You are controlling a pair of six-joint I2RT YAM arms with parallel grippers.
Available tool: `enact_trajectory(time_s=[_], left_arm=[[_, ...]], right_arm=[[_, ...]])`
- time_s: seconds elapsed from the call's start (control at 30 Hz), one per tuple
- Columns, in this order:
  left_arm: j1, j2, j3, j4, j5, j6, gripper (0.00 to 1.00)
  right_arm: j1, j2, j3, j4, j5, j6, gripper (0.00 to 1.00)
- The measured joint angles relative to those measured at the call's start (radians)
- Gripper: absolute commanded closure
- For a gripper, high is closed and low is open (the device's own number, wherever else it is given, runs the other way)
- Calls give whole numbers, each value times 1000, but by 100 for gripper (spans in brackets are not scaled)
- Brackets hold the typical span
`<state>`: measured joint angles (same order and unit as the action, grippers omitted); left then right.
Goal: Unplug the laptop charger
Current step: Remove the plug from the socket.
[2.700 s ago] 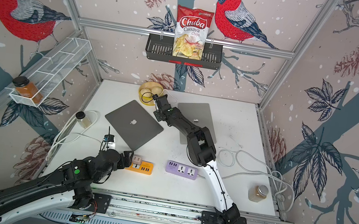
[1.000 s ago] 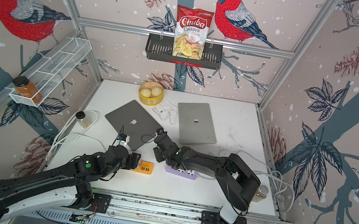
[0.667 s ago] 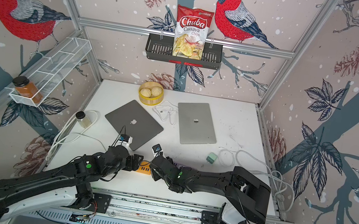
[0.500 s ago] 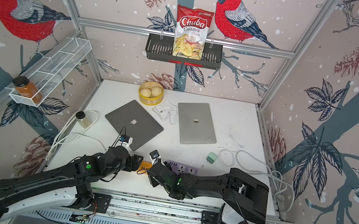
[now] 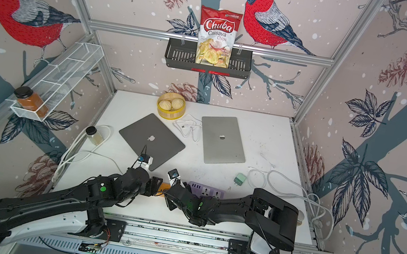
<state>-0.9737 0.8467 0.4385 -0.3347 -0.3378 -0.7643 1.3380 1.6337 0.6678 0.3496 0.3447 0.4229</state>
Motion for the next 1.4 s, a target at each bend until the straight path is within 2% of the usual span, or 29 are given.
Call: enact_trajectory(time_s=[0.3, 0.53, 1.03, 1.4], left_arm=[[-12, 39, 3, -22, -58, -25, 34], [-12, 35, -2, -22, -63, -24, 41], [-24, 87, 0, -10, -63, -22, 45], [-24, 88, 2, -9, -89, -20, 64]], right_arm=[[-24, 9, -40, 18, -12, 48, 44], [-37, 13, -51, 49, -33, 51, 44], [-48, 39, -41, 83, -58, 55, 45], [-48, 48, -33, 87, -62, 58, 46]])
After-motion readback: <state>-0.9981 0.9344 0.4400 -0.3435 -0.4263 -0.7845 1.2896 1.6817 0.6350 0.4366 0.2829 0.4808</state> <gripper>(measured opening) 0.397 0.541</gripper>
